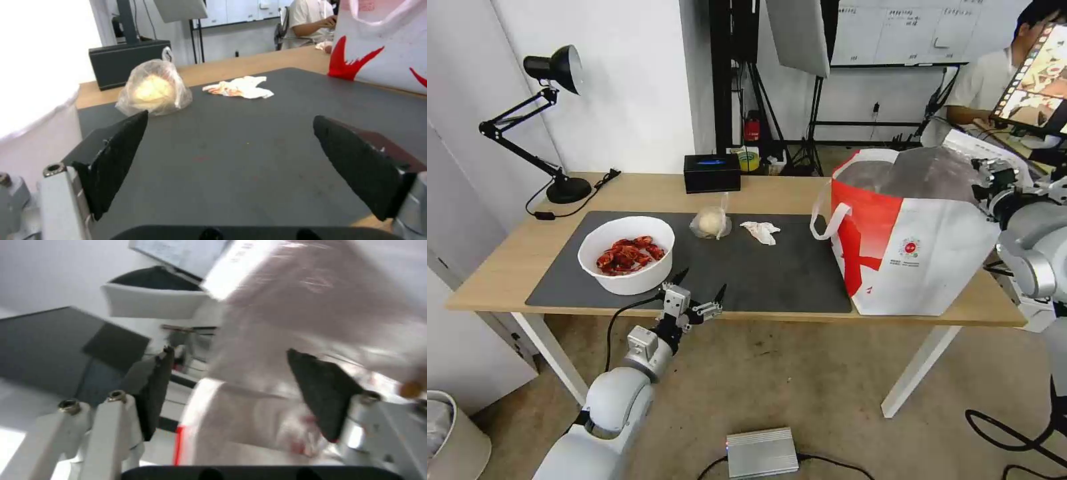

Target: Pick up the trash from the table and place it into the takeout bag.

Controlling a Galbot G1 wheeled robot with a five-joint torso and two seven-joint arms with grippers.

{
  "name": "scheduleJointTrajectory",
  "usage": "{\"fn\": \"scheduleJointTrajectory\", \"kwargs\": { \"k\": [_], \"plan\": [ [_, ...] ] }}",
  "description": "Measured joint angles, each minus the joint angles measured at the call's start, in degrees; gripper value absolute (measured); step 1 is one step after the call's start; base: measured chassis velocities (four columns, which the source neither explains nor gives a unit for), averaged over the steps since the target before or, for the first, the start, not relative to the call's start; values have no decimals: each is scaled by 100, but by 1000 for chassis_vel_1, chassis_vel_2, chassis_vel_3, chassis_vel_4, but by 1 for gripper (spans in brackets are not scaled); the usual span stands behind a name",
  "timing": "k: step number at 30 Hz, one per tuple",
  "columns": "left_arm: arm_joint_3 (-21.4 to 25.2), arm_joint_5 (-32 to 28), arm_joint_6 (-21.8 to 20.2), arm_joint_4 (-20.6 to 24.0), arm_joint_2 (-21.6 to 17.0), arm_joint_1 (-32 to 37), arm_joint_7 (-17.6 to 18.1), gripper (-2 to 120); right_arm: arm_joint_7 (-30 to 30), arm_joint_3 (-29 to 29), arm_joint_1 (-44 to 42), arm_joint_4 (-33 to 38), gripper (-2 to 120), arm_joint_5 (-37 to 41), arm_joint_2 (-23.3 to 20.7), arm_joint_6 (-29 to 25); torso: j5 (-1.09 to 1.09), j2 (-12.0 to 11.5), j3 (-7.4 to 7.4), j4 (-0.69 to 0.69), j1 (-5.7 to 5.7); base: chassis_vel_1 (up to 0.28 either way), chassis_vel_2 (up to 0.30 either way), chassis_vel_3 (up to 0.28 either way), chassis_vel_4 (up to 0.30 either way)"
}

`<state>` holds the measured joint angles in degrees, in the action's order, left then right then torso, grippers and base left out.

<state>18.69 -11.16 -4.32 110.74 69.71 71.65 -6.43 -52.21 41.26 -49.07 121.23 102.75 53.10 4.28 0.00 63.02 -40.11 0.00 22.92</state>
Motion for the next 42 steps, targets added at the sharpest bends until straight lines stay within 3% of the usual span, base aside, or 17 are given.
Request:
{"fn": "scheduleJointTrajectory", "kwargs": {
  "k": [1, 2, 4, 6, 7, 10, 12, 17, 27, 42],
  "plan": [
    [27, 0, 0, 13, 2, 16, 0, 100, 372, 12, -119, 100, 69, -139, -5, 43, 0, 0, 0, 0, 0, 0, 0, 0, 0],
    [27, 0, 0, 13, 2, 16, 0, 100, 372, 12, -119, 100, 69, -139, -5, 43, 0, 0, 0, 0, 0, 0, 0, 0, 0],
    [78, -3, 4, 40, 2, 51, 2, 100, 1125, 17, -350, 325, 73, -384, -38, 121, 0, 0, 0, -1, 0, 0, 0, 0, 0],
    [147, -13, 8, 81, 1, 97, 5, 100, 2029, -43, -664, 576, 73, -986, -74, 171, -1, 0, 1, -1, -1, 0, 0, 0, 0],
    [147, -13, 8, 81, 1, 97, 5, 100, 2029, -43, -664, 576, 73, -986, -74, 171, -1, 0, 1, -1, -1, 0, 0, 0, 0],
    [265, -45, 13, 179, 6, 181, 11, 100, 3038, -230, -1073, 806, 76, -1930, -97, 186, 0, 0, 0, 0, 0, 0, 0, 0, 0],
    [281, -48, 13, 196, 6, 192, 12, 100, 3142, -254, -1120, 825, 78, -2046, -97, 183, 0, 1, 0, 0, 0, 0, 0, 0, 0],
    [469, -108, 18, 351, -16, 337, 19, 100, 4079, -541, -1805, 1017, 81, -3677, 3, 90, 0, 0, 0, 0, 0, 0, 0, 0, 0],
    [796, -117, 117, 487, 6, 562, 64, 100, 4349, -773, -2515, 1006, 100, -5243, 468, -313, -1, 0, 0, 0, -1, 0, 0, 0, 0],
    [1313, -140, 222, 433, 25, 849, 14, 100, 4624, -855, -3582, 507, 100, -7821, 1493, -1064, 0, 0, 0, 0, -1, 0, 0, 0, 0]
  ]
}}
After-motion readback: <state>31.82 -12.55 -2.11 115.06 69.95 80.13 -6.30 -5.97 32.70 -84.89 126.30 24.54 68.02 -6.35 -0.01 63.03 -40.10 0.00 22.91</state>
